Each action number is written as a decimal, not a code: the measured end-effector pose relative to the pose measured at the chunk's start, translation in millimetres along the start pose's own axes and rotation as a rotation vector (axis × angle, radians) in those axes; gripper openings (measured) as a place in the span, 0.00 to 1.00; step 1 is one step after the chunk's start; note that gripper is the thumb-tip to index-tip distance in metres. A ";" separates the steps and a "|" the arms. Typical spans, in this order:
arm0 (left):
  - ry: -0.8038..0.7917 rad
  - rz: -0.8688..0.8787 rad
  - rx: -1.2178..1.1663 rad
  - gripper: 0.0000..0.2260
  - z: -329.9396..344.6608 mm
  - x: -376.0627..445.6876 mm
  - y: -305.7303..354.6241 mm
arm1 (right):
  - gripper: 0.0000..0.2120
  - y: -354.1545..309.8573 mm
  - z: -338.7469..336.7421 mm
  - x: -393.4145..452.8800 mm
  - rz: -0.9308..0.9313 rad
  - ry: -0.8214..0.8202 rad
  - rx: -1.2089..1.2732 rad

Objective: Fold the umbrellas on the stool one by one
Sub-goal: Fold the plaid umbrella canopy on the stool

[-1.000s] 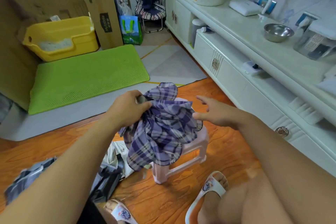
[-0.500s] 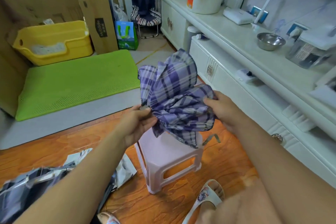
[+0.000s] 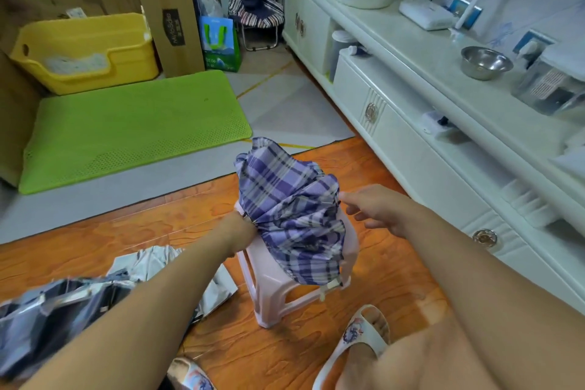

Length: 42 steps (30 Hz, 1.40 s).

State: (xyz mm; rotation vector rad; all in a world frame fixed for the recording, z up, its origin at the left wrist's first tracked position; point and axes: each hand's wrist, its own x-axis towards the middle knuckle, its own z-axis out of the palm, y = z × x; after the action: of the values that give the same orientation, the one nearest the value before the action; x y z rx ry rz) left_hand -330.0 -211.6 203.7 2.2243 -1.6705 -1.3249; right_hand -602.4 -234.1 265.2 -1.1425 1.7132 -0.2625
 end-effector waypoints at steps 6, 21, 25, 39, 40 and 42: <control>0.066 0.151 0.237 0.13 -14.9 -28.5 13.3 | 0.44 -10.5 38.8 -4.6 0.021 0.041 0.067; -0.026 0.286 -0.170 0.16 -25.2 -28.3 22.1 | 0.26 -35.0 30.9 -11.1 -0.250 0.025 0.379; 0.006 0.302 -0.134 0.15 -20.9 -22.0 27.6 | 0.18 -25.1 39.0 2.7 -0.282 0.106 0.174; 0.028 0.331 -0.214 0.10 -0.4 -14.9 37.9 | 0.09 -31.1 42.8 10.4 -0.290 0.101 0.543; 0.024 0.320 -0.223 0.11 -0.7 -16.4 39.0 | 0.09 -31.4 43.3 11.4 -0.286 0.100 0.535; 0.013 0.284 -0.274 0.16 -0.7 -16.4 40.5 | 0.12 -31.0 44.3 13.9 -0.287 0.123 0.473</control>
State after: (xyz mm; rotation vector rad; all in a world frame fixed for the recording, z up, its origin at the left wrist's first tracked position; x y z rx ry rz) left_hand -360.9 -215.3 234.4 1.7688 -1.6127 -1.3650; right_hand -548.8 -246.9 255.9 -1.0243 1.4758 -0.8825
